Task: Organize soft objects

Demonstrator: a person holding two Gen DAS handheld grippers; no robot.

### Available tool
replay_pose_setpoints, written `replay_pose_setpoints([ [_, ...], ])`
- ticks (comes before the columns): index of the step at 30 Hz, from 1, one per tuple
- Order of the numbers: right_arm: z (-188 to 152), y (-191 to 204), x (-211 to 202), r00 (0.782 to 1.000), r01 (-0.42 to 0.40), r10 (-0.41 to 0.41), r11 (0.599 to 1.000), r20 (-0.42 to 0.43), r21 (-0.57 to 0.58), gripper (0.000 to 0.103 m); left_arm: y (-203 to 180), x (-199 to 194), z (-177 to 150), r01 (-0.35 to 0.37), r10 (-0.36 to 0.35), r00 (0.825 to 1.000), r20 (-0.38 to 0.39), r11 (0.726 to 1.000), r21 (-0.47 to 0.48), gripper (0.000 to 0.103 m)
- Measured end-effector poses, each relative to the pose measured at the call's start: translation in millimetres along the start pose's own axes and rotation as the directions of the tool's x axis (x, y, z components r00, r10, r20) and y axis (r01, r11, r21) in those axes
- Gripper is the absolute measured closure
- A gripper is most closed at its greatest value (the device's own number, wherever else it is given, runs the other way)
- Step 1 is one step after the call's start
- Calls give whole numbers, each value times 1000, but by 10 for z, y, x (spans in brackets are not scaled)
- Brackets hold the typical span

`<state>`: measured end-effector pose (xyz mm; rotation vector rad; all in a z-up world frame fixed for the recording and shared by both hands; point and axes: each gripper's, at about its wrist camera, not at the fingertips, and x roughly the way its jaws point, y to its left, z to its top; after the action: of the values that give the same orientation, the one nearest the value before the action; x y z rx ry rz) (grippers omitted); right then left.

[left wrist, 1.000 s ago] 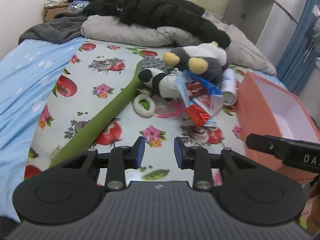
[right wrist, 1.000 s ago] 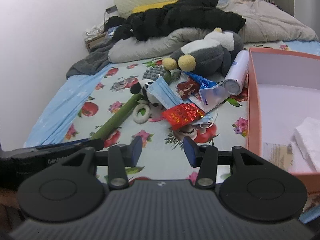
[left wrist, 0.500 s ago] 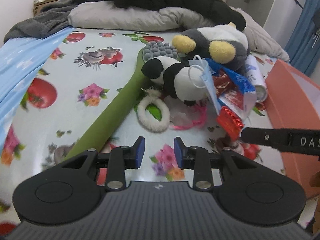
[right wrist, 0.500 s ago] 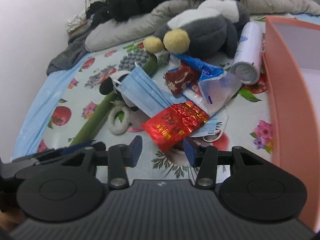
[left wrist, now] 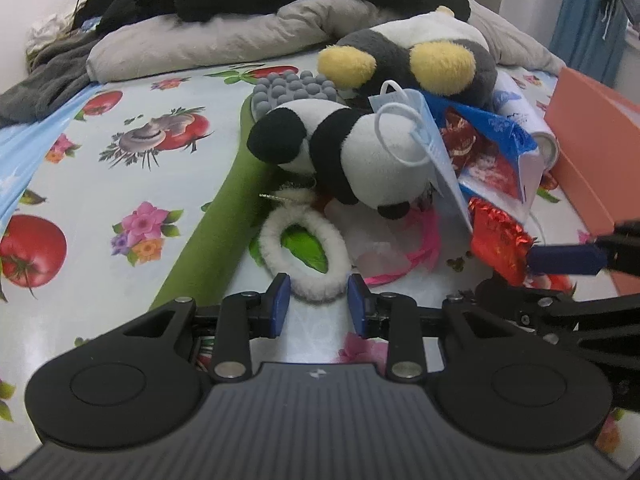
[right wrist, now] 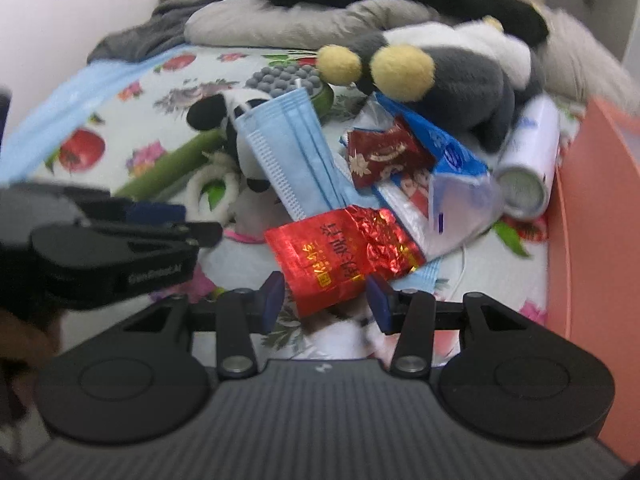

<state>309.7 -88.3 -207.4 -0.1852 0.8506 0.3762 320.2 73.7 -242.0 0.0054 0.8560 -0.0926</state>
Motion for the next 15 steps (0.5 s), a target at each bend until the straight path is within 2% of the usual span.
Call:
replay_pose_setpoints([
  [4, -15, 80, 7, 999, 24, -21, 995, 34, -93, 56, 0, 16, 3, 5, -5, 1000, 6, 1000, 9, 69],
  [7, -11, 115, -8, 998, 27, -20, 990, 51, -136, 66, -9, 22, 0, -4, 4, 1000, 11, 1000, 18, 84],
  [8, -7, 123, -19, 998, 25, -17, 989, 56, -143, 73, -7, 19, 2, -5, 5, 1000, 10, 1000, 12, 86],
  [10, 4, 148, -47, 998, 31, -21, 986, 63, -161, 78, 4, 4, 2, -1, 1, 1000, 9, 1000, -5, 88],
  [11, 9, 161, -68, 997, 34, -23, 985, 70, -169, 86, 6, -15, -1, 0, 0, 1000, 11, 1000, -14, 89],
  [15, 18, 187, -209, 993, 71, -50, 979, 109, -193, 97, 8, -157, -17, 9, -7, 999, 33, 999, -51, 90],
])
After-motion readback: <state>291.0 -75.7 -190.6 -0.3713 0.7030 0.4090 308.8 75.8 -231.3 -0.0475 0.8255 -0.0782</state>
